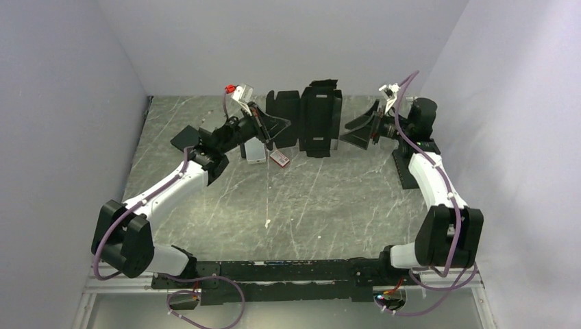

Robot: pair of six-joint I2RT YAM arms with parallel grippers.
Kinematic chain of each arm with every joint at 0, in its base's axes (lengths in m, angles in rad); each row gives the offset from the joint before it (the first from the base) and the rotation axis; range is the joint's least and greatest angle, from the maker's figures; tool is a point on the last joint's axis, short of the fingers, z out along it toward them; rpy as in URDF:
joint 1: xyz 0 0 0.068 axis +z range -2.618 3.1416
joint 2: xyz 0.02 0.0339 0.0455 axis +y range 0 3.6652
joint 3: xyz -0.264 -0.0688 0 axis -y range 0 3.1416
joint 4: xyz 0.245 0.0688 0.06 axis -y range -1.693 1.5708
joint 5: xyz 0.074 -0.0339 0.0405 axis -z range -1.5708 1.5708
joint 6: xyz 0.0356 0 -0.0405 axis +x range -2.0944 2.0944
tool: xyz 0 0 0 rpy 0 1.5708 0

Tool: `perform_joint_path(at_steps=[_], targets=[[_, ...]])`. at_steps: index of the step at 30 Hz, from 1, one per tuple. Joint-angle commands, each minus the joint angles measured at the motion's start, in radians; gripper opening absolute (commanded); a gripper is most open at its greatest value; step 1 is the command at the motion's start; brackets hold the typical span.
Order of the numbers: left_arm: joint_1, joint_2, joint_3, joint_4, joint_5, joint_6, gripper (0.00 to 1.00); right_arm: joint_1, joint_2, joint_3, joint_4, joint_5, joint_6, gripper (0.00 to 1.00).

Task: Fold the paper box
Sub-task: Fold the paper box at the center of the board.

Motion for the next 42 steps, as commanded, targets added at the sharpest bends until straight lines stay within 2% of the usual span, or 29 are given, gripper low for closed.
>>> perform_joint_path(at_steps=[1,7,11,15,21,28,30,33,38,42], targets=[[0.002,0.013,0.008,0.196,0.122,-0.091,0.0,0.015,0.065,0.09,0.112,-0.029,0.096,1.0],[0.002,0.036,0.028,0.235,0.194,-0.122,0.0,0.048,0.08,0.066,0.537,-0.072,0.465,1.0],[0.003,0.07,0.039,0.32,0.25,-0.175,0.0,0.093,0.083,0.079,0.622,-0.066,0.581,0.99],[0.003,0.097,0.048,0.406,0.288,-0.229,0.0,0.121,0.092,0.063,0.775,-0.048,0.739,0.96],[0.002,0.129,0.07,0.514,0.347,-0.303,0.0,0.137,0.092,0.037,0.907,-0.021,0.86,0.9],[0.002,0.188,0.103,0.673,0.395,-0.432,0.0,0.154,0.103,0.049,0.896,-0.033,0.859,0.56],[0.002,0.2,0.114,0.7,0.41,-0.461,0.0,0.153,0.101,0.051,0.889,-0.034,0.853,0.41],[0.002,0.219,0.132,0.753,0.441,-0.511,0.0,0.153,0.101,0.064,0.834,-0.038,0.816,0.26],[-0.003,0.254,0.164,0.827,0.477,-0.603,0.0,0.157,0.106,0.064,0.862,-0.041,0.836,0.14],[-0.025,0.28,0.188,0.863,0.486,-0.628,0.0,0.16,0.106,0.067,0.819,-0.039,0.806,0.08]])
